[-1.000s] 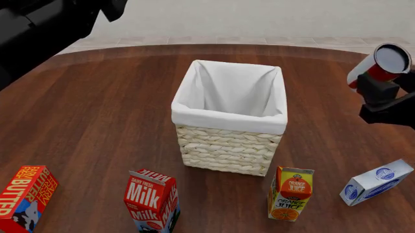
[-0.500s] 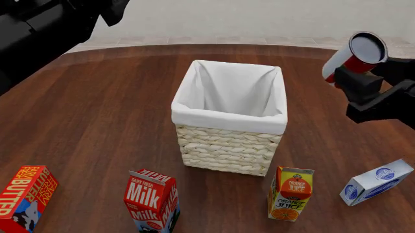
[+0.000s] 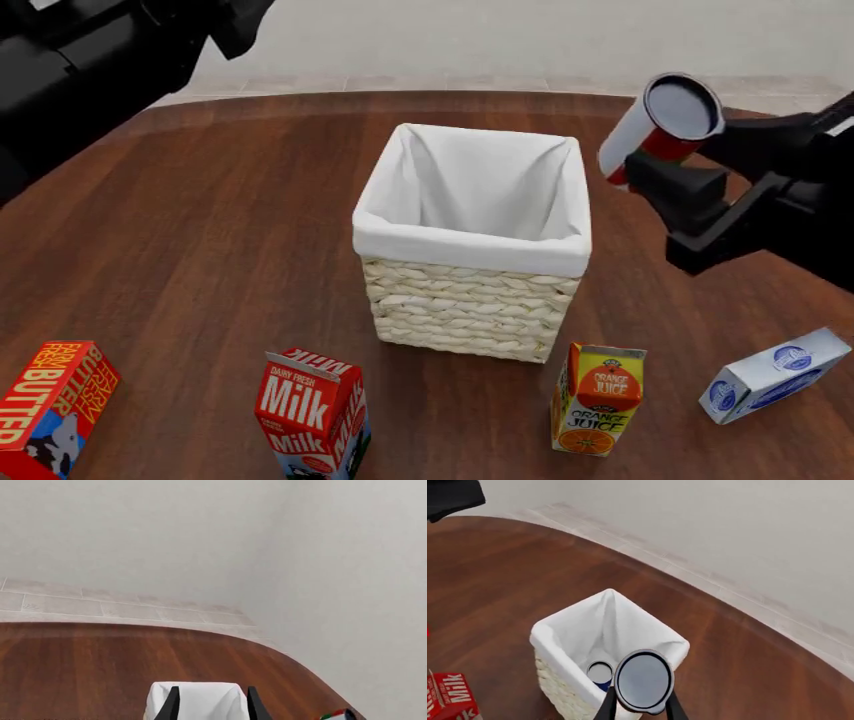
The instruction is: Pick up the alphabet soup and the tomato sauce, and put them in the basket.
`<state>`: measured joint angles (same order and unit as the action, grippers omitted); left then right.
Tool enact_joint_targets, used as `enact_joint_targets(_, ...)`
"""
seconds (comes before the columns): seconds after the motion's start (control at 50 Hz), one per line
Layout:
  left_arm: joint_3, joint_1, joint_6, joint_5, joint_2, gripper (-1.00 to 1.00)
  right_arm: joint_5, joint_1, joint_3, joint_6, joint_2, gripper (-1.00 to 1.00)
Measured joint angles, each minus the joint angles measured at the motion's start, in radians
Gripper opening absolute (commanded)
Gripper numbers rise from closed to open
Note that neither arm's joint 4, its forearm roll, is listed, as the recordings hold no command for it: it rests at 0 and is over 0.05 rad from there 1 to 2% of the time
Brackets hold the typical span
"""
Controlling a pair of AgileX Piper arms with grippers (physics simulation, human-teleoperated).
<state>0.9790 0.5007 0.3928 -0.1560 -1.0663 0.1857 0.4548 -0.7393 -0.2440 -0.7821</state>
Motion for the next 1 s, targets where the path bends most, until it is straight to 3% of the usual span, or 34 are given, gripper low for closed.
enact_joint_targets(0.56,-0.007,-0.008,0.003,-0.003,0.004,1.00,0.040,0.137,-0.056,-0.041,-0.081,-1.00)
enact_joint_targets(1.0,-0.015,-0.012,0.007,-0.010,0.001,1.00,0.039,0.180,-0.093,-0.068,-0.187,-1.00)
